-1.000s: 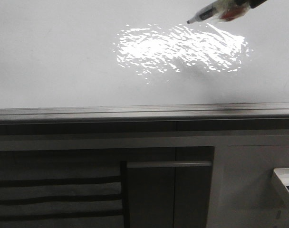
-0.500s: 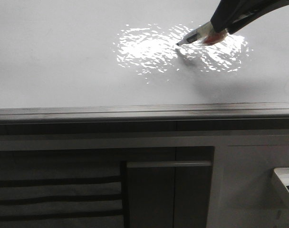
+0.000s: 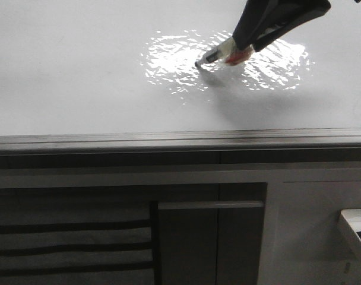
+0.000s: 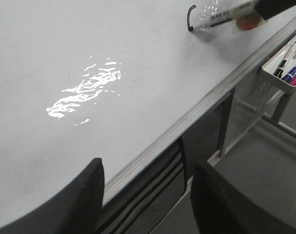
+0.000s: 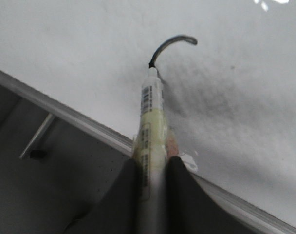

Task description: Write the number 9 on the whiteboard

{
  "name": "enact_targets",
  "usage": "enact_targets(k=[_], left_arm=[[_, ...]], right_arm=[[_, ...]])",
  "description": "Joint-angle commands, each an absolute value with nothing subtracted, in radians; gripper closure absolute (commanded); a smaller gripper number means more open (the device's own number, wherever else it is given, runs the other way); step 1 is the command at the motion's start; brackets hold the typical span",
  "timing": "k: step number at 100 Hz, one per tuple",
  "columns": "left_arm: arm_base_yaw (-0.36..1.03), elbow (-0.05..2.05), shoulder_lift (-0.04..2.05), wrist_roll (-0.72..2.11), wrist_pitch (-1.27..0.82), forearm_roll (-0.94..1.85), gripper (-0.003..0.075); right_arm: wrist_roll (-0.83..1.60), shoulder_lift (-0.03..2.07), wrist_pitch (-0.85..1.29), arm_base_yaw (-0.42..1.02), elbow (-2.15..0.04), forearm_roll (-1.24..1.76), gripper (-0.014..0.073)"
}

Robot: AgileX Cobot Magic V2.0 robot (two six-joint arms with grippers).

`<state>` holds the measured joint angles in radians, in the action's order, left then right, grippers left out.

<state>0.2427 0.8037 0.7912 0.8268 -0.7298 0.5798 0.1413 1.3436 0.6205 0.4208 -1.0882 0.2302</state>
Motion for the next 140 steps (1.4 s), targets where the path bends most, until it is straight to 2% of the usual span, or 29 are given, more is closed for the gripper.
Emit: enact_targets(k=[1,13,40,62,79,95,112,140], left_arm=[[0.241,0.83,0.784,0.821,-0.67,0.62,0.0356],[0.241,0.83,0.784,0.821,-0.668,0.62,0.0356],[0.241,0.83,0.784,0.821,-0.668,0.62,0.0356],[0.241,0.83,0.784,0.821,-0.67,0.628,0.0356],[0.261,0.849,0.816,0.889,-0.729,0.696,0.0356],[0.365,0.907,0.904,1.023,-0.827,0.717,0.0356],[0.52,0.958,1.037,1.129,-0.813,0.717,0.0355],[0.735,1.086,1.247,1.181,-0.699,0.708,0.0352]], right_arm=[[0.141,1.316,0.614,0.393,-1.116,0.175,0.0658],[0.129,1.285,0.561,0.365,-1.13,0.177,0.0658],[0.129,1.293,0.633,0.366,-1.143,0.177,0.0658],[0.137,1.298,0.611,0.446,-1.0,0.193,0.0658],[0.158,1.256,0.651,0.472,-1.052,0.194,0.0658],[0.397,1.189,0.842,0.542,-1.15,0.194,0.0658],[0.679,1.139,0.988,0.606,-1.214,0.194,0.0658],[0.734,1.115,1.018,0.618,-1.219,0.194,0.0658]])
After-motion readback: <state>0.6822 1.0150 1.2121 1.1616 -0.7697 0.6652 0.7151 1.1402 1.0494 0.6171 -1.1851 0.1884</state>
